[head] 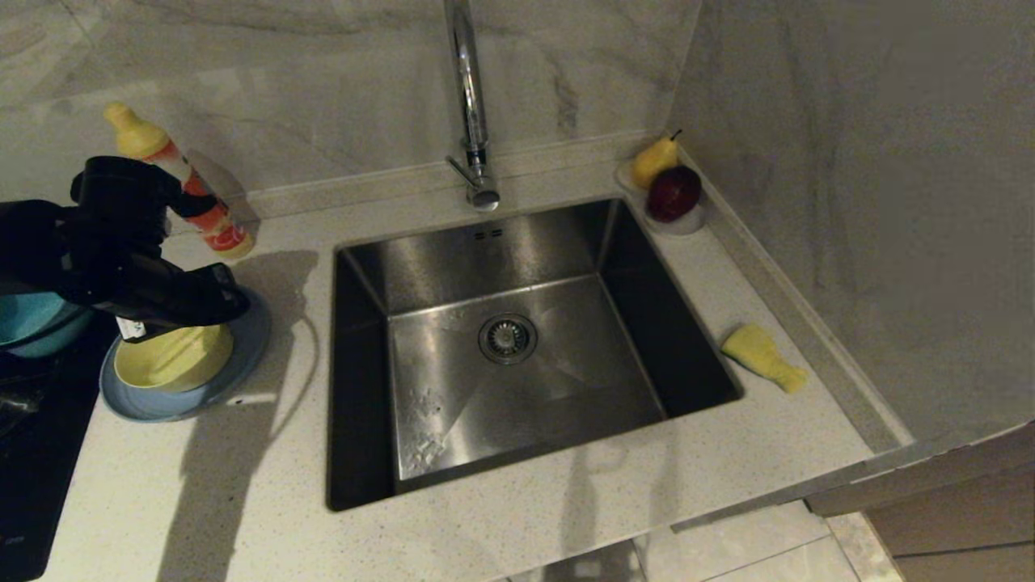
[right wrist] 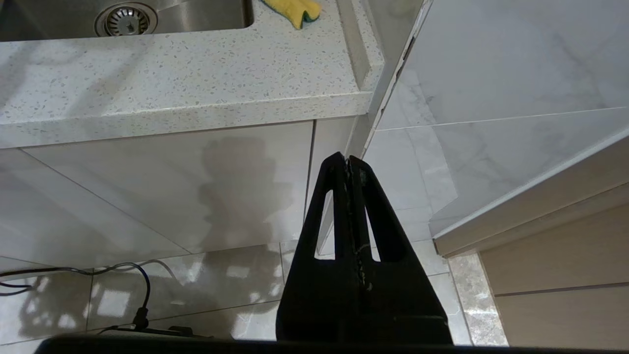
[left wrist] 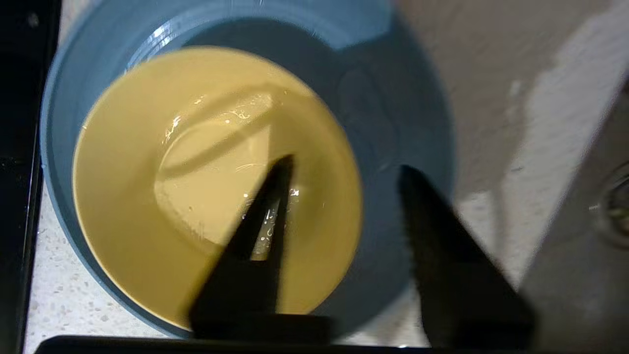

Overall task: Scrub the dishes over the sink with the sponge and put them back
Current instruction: Place the bowl on the plate

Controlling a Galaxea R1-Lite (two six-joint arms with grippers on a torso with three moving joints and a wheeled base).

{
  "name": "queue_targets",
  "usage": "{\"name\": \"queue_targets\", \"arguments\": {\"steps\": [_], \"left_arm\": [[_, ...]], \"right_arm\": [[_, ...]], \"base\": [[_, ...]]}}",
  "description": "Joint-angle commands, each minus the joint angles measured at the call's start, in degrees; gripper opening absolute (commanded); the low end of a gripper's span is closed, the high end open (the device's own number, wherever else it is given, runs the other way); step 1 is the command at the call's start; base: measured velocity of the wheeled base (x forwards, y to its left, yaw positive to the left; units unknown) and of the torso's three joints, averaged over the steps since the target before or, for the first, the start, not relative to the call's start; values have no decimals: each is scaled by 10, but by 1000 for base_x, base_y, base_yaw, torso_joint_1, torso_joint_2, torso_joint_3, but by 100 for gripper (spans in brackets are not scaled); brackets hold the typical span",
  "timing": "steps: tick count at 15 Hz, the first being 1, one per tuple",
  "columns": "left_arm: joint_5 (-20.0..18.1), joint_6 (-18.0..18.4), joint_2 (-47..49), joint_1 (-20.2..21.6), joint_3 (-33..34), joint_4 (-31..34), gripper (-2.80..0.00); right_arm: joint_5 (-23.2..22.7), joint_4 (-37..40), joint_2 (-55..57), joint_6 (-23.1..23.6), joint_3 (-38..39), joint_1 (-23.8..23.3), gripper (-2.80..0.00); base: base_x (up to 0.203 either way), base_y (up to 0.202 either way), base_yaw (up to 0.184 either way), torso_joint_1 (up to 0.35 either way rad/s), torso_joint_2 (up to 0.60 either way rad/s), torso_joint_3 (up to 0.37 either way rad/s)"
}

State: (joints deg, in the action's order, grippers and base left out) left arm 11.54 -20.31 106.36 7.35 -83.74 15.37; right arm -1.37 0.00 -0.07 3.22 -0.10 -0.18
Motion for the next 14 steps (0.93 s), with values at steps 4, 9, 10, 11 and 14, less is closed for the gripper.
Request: {"name": "queue_targets", "arguments": {"steps": [4,9,10,11,14], "left_arm": [[0,-39,-47,0,-35,11,0],[1,-66,-145,1,20,45,-280],[3,-74,-158,1,35,55,-280],[10,-99,-161,1,36,72,-280],[56,-123,-156,14,20,96,-280]], "right_arm": [[0,0,1,0,0,0,-280],[0,0,1,0,0,0,-280],[0,0,1,0,0,-1,-280],[0,0,1,0,0,0,-280],[0,0,1,0,0,0,-280]], "base": [[0,0,0,0,0,0],[0,0,0,0,0,0],[0,0,0,0,0,0],[0,0,0,0,0,0],[0,0,0,0,0,0]]}}
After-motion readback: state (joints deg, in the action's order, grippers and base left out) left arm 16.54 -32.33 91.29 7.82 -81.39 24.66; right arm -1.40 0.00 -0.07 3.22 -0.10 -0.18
